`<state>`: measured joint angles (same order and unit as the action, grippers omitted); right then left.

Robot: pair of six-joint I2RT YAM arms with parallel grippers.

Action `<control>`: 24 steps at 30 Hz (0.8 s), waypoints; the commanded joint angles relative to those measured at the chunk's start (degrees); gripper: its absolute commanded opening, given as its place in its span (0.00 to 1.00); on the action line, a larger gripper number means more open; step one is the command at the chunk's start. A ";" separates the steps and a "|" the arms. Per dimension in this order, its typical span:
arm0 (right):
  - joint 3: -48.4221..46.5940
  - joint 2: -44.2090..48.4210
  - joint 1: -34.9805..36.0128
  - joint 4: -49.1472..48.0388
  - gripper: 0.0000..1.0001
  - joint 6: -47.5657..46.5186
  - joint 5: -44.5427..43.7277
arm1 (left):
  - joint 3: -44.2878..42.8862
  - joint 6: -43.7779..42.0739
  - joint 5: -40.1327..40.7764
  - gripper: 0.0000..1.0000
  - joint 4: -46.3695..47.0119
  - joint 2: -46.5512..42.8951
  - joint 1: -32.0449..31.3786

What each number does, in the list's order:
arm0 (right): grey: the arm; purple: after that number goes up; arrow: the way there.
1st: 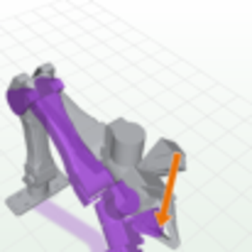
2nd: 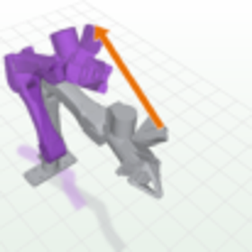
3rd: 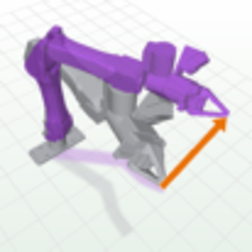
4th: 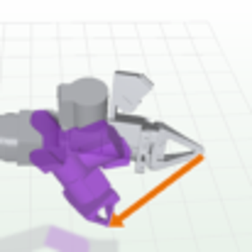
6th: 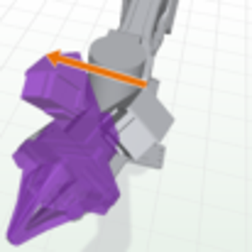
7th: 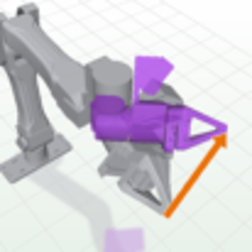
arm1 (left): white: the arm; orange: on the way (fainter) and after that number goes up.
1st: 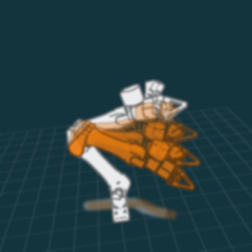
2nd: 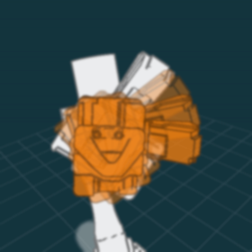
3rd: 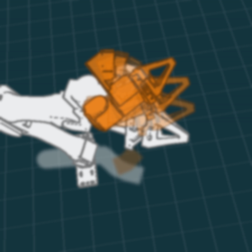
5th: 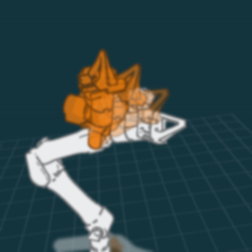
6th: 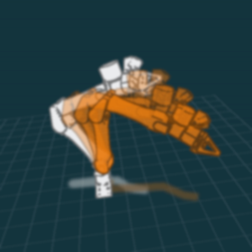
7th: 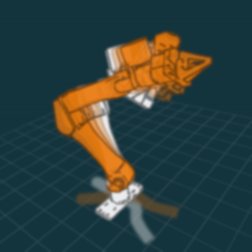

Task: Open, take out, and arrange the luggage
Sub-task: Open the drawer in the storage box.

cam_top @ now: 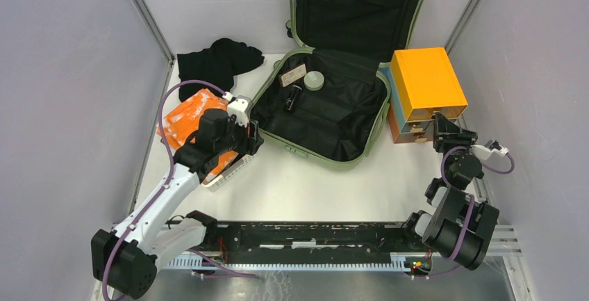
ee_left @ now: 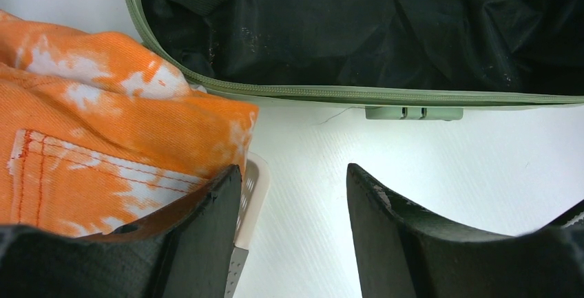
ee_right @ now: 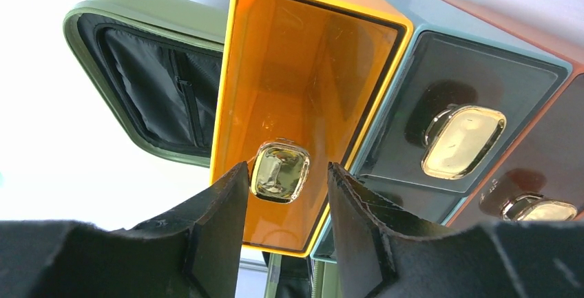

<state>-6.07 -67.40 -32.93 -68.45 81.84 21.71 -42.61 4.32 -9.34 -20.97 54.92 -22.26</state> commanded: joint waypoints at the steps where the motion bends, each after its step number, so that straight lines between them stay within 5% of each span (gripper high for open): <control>1: -0.75 -1.39 0.50 -8.16 0.51 0.80 -0.50 | -1.19 -1.95 0.67 0.64 1.25 0.15 -0.08; 24: 1.55 -3.01 0.50 -12.07 0.32 1.65 -0.89 | -1.13 -1.94 0.61 0.64 1.17 0.16 -0.07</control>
<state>-5.63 -71.83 -32.62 -75.40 83.74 21.69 -42.61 4.29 -9.13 -20.97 55.13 -22.26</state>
